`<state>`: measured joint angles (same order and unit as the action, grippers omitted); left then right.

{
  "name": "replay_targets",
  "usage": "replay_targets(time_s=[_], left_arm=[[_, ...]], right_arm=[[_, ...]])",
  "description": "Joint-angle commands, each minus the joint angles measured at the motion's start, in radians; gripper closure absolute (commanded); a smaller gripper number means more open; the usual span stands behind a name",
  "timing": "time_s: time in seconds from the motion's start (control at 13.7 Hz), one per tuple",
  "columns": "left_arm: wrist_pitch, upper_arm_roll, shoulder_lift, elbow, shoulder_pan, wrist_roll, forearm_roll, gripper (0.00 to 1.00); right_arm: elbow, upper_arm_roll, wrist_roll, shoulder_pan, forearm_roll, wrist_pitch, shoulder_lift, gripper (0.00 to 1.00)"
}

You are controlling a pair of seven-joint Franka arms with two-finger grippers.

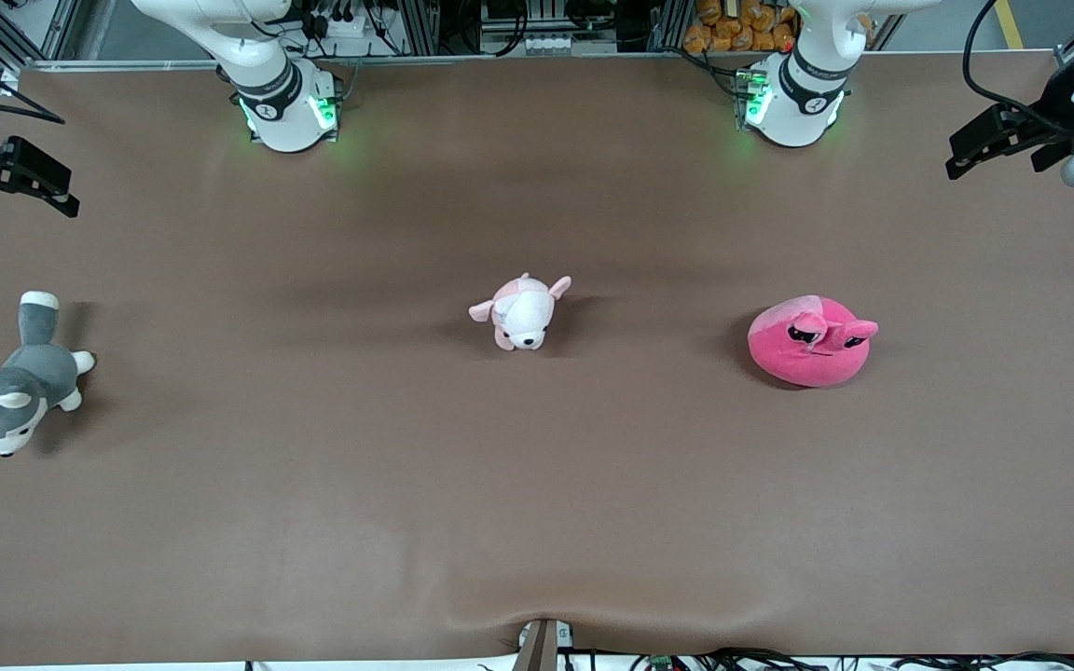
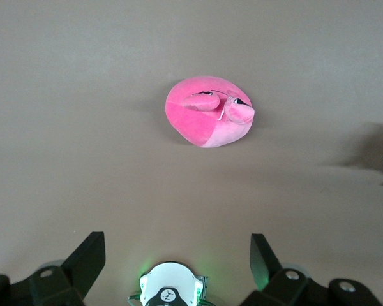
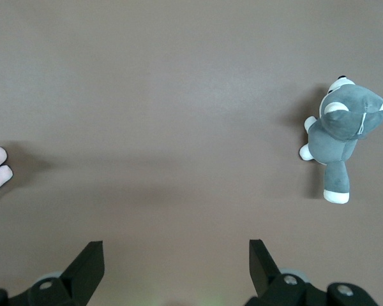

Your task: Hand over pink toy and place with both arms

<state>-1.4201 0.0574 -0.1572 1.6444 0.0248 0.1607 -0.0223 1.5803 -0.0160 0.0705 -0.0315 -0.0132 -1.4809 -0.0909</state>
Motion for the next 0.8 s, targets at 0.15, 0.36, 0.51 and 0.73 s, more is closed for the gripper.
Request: replay_targets(time_s=[0.15,0.36,0.51,0.73], left_arm=[[0.010,0.002,0.002,-0.026,-0.002,-0.018,-0.022,0.00],[0.004,0.001,0.016,-0.052,-0.003,-0.023,-0.022,0.00],[0.004,0.001,0.027,-0.048,-0.002,-0.003,-0.010,0.00],[0.004,0.002,0.027,-0.043,-0.022,-0.003,-0.008,0.00]], right_arm=[[-0.025,-0.001,0.015,-0.010,0.021,0.014,0.014,0.00],[-0.025,-0.001,0.015,-0.010,0.021,0.014,0.014,0.00],[-0.025,-0.001,0.017,-0.010,0.019,0.014,0.014,0.00],[-0.023,-0.001,0.015,-0.010,0.019,0.014,0.014,0.00]])
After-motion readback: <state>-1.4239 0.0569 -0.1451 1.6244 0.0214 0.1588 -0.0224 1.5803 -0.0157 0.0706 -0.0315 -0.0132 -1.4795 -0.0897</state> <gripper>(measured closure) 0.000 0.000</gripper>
